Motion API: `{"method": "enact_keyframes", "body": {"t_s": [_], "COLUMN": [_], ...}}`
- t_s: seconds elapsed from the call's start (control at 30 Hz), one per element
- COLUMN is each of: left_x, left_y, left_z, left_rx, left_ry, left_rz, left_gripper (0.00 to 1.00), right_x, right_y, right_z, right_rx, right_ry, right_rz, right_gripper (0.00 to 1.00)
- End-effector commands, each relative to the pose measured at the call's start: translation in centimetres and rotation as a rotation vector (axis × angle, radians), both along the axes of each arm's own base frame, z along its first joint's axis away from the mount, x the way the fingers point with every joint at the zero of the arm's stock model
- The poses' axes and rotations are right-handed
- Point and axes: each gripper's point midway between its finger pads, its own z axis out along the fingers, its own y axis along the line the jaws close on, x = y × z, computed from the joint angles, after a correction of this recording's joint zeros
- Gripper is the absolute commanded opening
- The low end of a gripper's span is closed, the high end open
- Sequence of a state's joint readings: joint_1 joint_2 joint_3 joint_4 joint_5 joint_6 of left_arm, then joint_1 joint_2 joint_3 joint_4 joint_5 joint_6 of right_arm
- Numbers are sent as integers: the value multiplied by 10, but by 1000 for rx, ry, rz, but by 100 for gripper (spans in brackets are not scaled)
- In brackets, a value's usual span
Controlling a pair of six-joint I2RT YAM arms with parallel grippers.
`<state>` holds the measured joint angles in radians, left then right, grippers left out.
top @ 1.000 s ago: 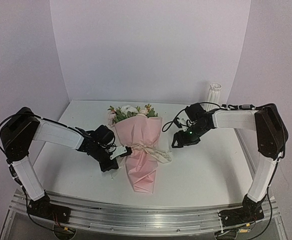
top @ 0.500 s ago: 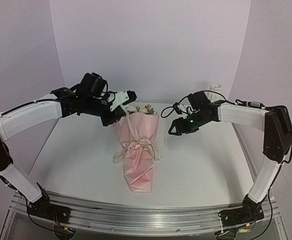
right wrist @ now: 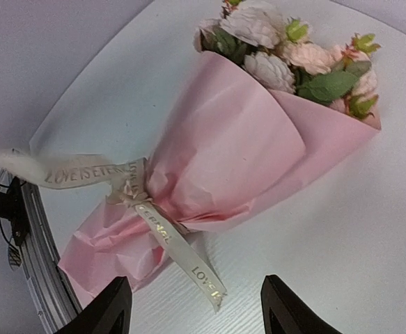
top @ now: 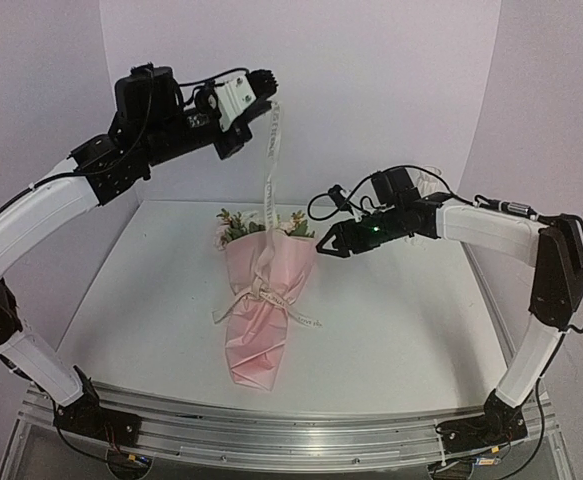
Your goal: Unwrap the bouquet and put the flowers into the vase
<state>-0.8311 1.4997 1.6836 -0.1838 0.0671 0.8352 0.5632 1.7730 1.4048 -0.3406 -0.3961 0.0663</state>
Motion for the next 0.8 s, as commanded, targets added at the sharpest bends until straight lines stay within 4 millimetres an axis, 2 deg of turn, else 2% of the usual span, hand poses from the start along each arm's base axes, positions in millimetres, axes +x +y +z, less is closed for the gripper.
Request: {"method": "enact_keyframes", "body": {"t_s": [0.0,0.07,0.13,0.23,0.33,0.4,0.47,0.5,0.57,0.63,0.73,0.77], "left_x": [-18,-27,-30,-34,-40,-40,-30,-21,-17,-22,-39,-45], "left_y": [35,51,56,58,64,62,52,44,31,14,13,18], "left_z": [155,196,214,219,231,225,194,167,111,38,-37,-54], "left_rx": [-293,-374,-380,-365,-384,-364,-328,-289,-230,-145,-95,-89], "left_ry": [-535,-675,-736,-773,-840,-797,-655,-543,-287,-46,252,323], "left_rz": [116,183,217,221,251,229,179,149,60,-42,-113,-129], "left_gripper": [0,0,0,0,0,0,0,0,0,0,0,0], "right_x": [-13,-17,-21,-23,-26,-28,-25,-24,-23,-23,-22,-22], "right_y": [32,38,43,50,59,67,74,76,78,77,71,68], "right_z": [75,77,72,56,39,33,32,34,32,24,4,-2], "right_rx": [163,185,196,182,161,158,177,194,203,193,159,147], "right_ry": [-170,-176,-167,-154,-137,-148,-156,-165,-170,-163,-120,-106], "right_rz": [142,170,180,186,193,204,206,206,210,207,169,150], "right_gripper": [65,65,66,68,76,80,81,81,80,78,73,71]}}
